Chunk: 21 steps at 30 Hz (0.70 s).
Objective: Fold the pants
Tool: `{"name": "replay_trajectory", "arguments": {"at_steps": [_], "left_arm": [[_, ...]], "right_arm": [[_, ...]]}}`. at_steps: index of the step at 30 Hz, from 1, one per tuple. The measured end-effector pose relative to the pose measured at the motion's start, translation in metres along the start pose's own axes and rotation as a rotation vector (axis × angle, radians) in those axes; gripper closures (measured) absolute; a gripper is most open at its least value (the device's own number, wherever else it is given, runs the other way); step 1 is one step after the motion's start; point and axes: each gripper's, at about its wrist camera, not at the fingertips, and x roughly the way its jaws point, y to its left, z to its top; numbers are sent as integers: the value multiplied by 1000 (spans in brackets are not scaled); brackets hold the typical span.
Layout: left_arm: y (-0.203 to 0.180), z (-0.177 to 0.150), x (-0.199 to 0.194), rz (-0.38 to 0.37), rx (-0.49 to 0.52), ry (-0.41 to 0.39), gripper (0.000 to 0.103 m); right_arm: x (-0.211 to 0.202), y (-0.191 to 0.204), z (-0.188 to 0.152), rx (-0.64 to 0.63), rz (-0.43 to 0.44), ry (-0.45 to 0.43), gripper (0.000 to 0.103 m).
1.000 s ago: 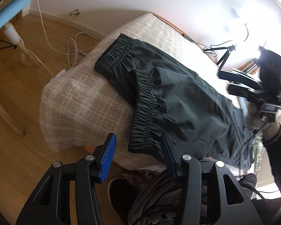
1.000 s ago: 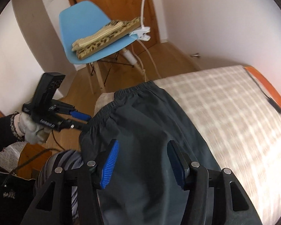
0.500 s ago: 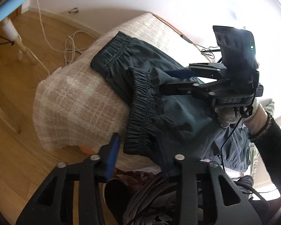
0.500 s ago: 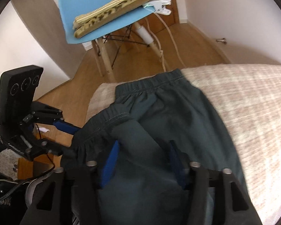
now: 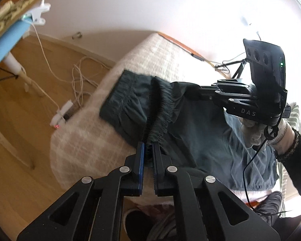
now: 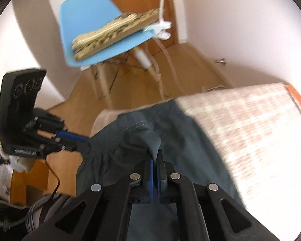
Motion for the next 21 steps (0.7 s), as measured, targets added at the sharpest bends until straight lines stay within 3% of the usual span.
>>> {"name": "replay_trajectory", "arguments": {"at_steps": [2,5,10,14,17,21], "left_arm": [[3,5,4,11,-23,3,96],[16,6,8,-15,-104,30,77],[17,-1,18,-44,-159,70,75],[6,1,18,-58,-164,46,74],[0,3,22,-66,-157,56,54],[-4,9,35,-63,-166,73,54]], "right_arm": [[3,-2,6,2,-48,-5,103],[14,-10,8,23,-81,31,103],[24,-17,3,47,-90,47,103],[28,-18,0,30,-91,60,103],[30,-18,-4,25,-104,74,103],[33,-21,-12,34,-117,94,103]]}}
